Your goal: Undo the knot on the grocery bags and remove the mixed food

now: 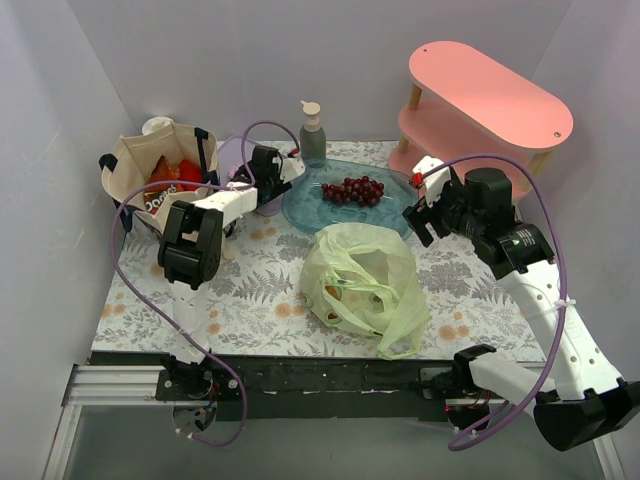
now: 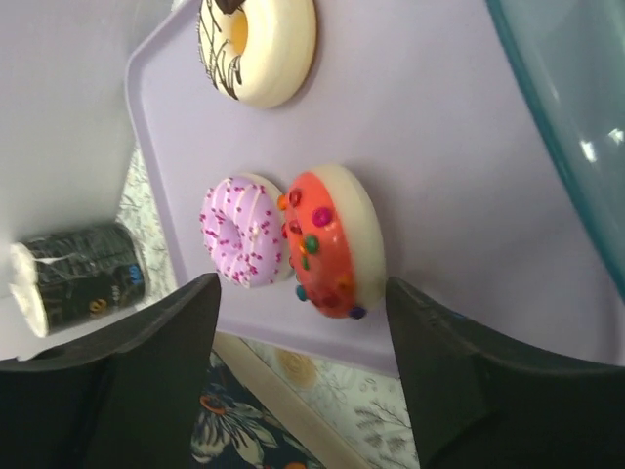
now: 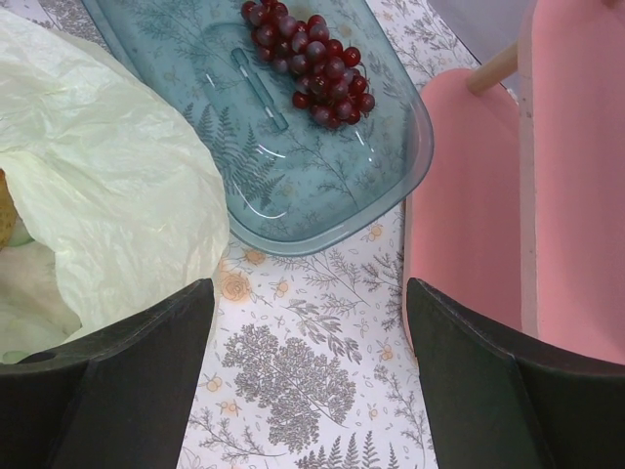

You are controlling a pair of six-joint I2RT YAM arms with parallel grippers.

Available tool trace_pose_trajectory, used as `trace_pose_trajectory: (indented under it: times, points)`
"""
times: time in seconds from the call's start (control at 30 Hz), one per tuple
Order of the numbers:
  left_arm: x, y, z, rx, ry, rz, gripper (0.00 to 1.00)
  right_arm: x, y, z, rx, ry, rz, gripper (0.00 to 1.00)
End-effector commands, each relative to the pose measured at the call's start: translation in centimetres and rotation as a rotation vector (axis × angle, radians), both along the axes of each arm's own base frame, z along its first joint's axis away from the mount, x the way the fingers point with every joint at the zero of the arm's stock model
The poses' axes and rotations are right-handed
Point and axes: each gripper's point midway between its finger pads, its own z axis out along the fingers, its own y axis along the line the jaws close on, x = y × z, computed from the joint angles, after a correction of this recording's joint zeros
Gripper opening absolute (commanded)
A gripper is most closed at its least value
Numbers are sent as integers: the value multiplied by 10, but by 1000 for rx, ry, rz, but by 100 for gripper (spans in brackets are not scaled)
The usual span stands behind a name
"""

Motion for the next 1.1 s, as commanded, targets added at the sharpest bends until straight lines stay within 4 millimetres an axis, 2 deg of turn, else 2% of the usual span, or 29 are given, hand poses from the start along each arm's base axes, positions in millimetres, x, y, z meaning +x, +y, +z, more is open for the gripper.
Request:
trace_pose_trajectory:
  times: [0.0, 0.03, 0.1, 0.13, 0.2, 0.23, 0.27, 0.3, 0.33, 0.37, 0.4, 0.43, 0.47, 0.5, 0.53, 0.57, 0.6, 0.67, 0.73, 0.77, 0.83, 0.87, 0.9, 0.93, 0.97, 1.0, 1.03, 1.07]
  points:
    - [-24, -11, 44, -125, 9, 18, 72, -8, 5, 6, 32, -1, 39, 85]
    - [-27, -11, 57, -148, -7, 25, 74, -11, 6, 5, 32, 8, 49, 85]
    - [-36, -13, 66, -191, 2, 52, 77, -18, 10, 3, 37, 26, 93, 85]
    - [-39, -12, 81, -212, -18, 61, 77, -24, 12, -3, 35, 56, 109, 85]
    - [-47, -13, 92, -269, -14, 106, 79, -34, 21, -11, 52, 115, 174, 86]
    - [-50, -14, 114, -308, -48, 114, 81, -47, 23, -21, 55, 193, 195, 86]
    - [-56, -16, 118, -328, -38, 117, 89, -58, 33, -25, 96, 251, 249, 88]
    - [-60, -19, 127, -358, -36, 108, 92, -65, 37, -32, 111, 306, 280, 93]
    - [-68, -25, 150, -427, -54, 96, 93, -78, 45, -34, 145, 346, 335, 98]
    - [-81, -31, 157, -465, -20, 65, 95, -81, 46, -41, 158, 364, 342, 98]
    - [-96, -55, 166, -563, 31, -40, 98, -84, 47, -39, 170, 348, 345, 98]
    - [-118, -62, 189, -616, 30, -100, 98, -80, 45, -40, 168, 329, 324, 98]
    - [-144, -88, 200, -708, 99, -250, 98, -80, 43, -45, 165, 339, 303, 98]
    - [-163, -99, 210, -751, 127, -328, 98, -78, 41, -47, 156, 342, 283, 98]
    - [-190, -110, 208, -780, 184, -407, 98, -73, 34, -53, 131, 343, 232, 98]
    - [-217, -116, 228, -810, 178, -503, 98, -69, 30, -59, 118, 346, 202, 98]
    - [-245, -129, 235, -854, 221, -625, 98, -69, 26, -70, 104, 370, 175, 98]
    - [-278, -139, 227, -884, 280, -697, 98, -69, 21, -87, 74, 406, 144, 98]
    - [-295, -146, 211, -902, 358, -713, 98, -74, 25, -104, 89, 474, 152, 98]
    - [-299, -147, 199, -910, 397, -691, 98, -74, 28, -106, 102, 480, 163, 84]
    - [-300, -149, 196, -923, 406, -677, 98, -70, 39, -98, 149, 445, 208, 62]
    - [-299, -149, 195, -947, 416, -643, 98, -69, 43, -92, 153, 429, 232, 35]
    - [-299, -148, 196, -953, 402, -631, 98, -74, 49, -84, 148, 419, 274, 25]
    - [-293, -144, 195, -944, 373, -600, 98, -72, 55, -64, 137, 352, 329, 15]
    - [-290, -142, 198, -937, 342, -597, 98, -75, 60, -51, 128, 312, 370, 2]
    - [-287, -139, 193, -918, 322, -583, 98, -80, 64, -41, 114, 277, 414, 1]
    - [-284, -136, 197, -910, 275, -580, 98, -92, 75, -30, 112, 256, 490, 1]
    - [-277, -129, 199, -891, 225, -551, 98, -97, 80, -10, 109, 196, 552, 1]
